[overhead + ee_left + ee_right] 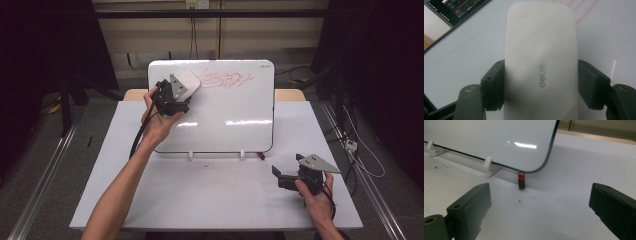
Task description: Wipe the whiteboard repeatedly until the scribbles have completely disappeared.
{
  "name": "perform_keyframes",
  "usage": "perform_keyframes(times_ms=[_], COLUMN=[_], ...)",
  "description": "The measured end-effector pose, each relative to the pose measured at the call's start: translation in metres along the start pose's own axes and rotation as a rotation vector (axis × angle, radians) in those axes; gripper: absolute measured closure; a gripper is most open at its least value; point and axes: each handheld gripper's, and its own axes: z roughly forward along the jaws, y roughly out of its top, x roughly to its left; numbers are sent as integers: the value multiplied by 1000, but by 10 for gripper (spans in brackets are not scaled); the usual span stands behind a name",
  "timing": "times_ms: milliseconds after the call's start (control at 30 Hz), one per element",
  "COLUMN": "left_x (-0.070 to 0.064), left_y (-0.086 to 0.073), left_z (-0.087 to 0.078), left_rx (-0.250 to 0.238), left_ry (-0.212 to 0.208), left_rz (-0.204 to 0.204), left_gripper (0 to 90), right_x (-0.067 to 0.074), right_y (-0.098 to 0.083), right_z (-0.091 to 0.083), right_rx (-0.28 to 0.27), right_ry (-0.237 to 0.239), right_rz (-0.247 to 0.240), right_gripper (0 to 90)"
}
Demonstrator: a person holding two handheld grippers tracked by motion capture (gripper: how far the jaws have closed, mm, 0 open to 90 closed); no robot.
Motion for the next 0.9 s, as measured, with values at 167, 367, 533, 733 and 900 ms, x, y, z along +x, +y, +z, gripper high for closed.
perform_keyframes(times_ms=[167,367,533,733,900], left_x=[-13,-18,-15,7,24], left_y=[-6,-9,-8,6,17], left_z=[-3,-6,-5,-3,-1], left_rx=[8,-1,2,-3,-5], left_ry=[-18,-35,-42,-9,13], left_rz=[24,51,35,-8,-38], left_gripper=[311,312,311,311,311], right_x=[3,3,2,1,1], right_y=[1,1,1,1,1], right_z=[2,2,1,1,1], right_rx=[3,2,-1,-3,-1], right_ry=[5,7,7,6,9], right_rz=[-9,-13,-10,-8,-10], right_gripper=[42,42,41,41,41])
